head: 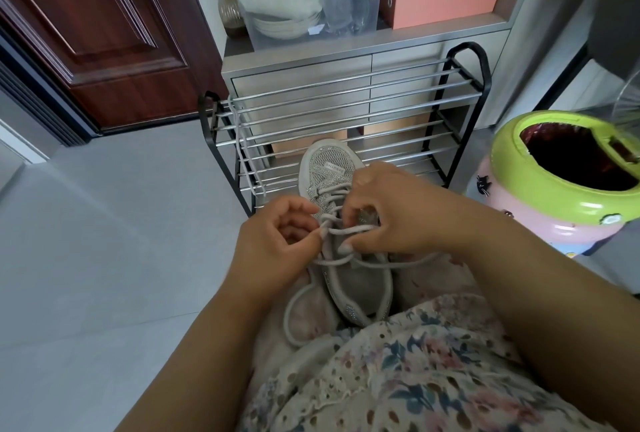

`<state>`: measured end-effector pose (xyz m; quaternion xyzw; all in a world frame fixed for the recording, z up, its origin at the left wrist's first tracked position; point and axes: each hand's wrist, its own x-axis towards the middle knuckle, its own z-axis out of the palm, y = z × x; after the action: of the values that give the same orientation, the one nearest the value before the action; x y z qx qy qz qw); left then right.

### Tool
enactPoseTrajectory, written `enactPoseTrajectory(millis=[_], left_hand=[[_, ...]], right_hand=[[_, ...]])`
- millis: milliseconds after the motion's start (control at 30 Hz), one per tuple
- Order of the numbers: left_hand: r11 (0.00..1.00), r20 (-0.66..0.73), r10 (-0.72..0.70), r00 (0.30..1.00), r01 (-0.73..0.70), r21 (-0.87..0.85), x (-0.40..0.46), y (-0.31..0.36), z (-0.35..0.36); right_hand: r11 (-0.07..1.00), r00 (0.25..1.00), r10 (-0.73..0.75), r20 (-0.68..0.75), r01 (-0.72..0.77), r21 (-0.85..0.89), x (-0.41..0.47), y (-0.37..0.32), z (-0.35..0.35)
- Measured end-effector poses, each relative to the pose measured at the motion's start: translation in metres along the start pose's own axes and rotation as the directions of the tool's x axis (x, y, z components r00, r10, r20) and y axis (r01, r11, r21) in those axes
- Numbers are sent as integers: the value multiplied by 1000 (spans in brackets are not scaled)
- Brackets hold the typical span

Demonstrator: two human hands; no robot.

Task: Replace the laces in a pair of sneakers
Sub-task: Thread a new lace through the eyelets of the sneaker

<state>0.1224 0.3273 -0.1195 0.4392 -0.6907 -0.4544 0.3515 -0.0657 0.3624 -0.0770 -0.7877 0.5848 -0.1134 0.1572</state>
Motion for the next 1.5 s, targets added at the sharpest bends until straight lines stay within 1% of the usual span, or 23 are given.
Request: enactPoseTrajectory(millis=[33, 133, 200, 267, 367, 467, 533, 600, 633, 700, 733, 767, 800, 867, 933, 1000, 1100, 1200, 1367, 1500], left_hand=[[1000, 9, -1, 1000, 1, -17, 0, 0, -1], [999, 24, 5, 1000, -4, -34, 1, -1, -2], [999, 20, 8, 1000, -7, -42, 1, -2, -2], [999, 17, 10, 1000, -9, -45, 1, -2, -2], [1000, 14, 8, 1000, -8, -27, 2, -2, -2], [1000, 24, 18, 1000, -18, -12, 3, -1, -3], [999, 56, 33, 998, -32, -16, 2, 1, -3], [998, 109, 70, 992, -69, -7, 2, 2, -4], [994, 130, 104, 986, -106, 13, 2, 2, -5], [985, 162, 151, 975, -162, 56, 3, 1, -5], [985, 176, 151, 973, -164, 62, 4, 1, -4], [985, 185, 145, 972, -160, 65, 4, 2, -4], [986, 189, 140, 972, -155, 65, 4, 2, -3], [983, 194, 137, 971, -158, 95, 5, 3, -2], [970, 195, 142, 970, -176, 168, 6, 2, 0], [952, 181, 135, 974, -178, 247, 7, 5, 4], [937, 161, 105, 981, -152, 314, 6, 11, 9], [920, 161, 96, 982, -150, 363, 7, 16, 14], [882, 208, 53, 977, -144, 450, 8, 24, 25], [890, 230, 28, 973, -129, 438, 8, 24, 28]], right_hand=[[999, 1000, -28, -4, 28, -23, 2, -2, 2], [993, 992, -114, -47, 115, 29, 2, 0, 5], [990, 987, -135, -87, 138, 30, 2, 1, 5], [989, 985, -143, -94, 145, 17, 0, 1, 3], [980, 983, -179, -31, 181, 88, -8, -5, -2], [976, 972, -215, 98, 210, 56, -14, -16, -8], [979, 957, -201, 208, 187, 84, -17, -20, -12], [975, 956, -178, 232, 139, 176, -19, -21, -17], [969, 971, -137, 195, 90, 232, -19, -19, -21], [940, 999, 4, 42, -18, 341, -18, -9, -27], [928, 997, 67, -29, -51, 370, -17, -3, -27], [924, 992, 113, -64, -81, 375, -16, 2, -26], [928, 989, 136, -64, -105, 358, -16, 5, -25], [947, 985, 172, -7, -164, 276, -14, 5, -15], [964, 983, 182, 22, -183, 192, -11, 2, -4], [971, 983, 182, -3, -179, 157, -8, 4, 3], [957, 978, 202, -43, -188, 222, -8, 14, 4], [924, 978, 206, -11, -191, 331, -11, 19, 1], [937, 984, 174, 25, -173, 302, -10, 21, 1], [925, 985, 169, 46, -174, 337, -11, 23, -1]])
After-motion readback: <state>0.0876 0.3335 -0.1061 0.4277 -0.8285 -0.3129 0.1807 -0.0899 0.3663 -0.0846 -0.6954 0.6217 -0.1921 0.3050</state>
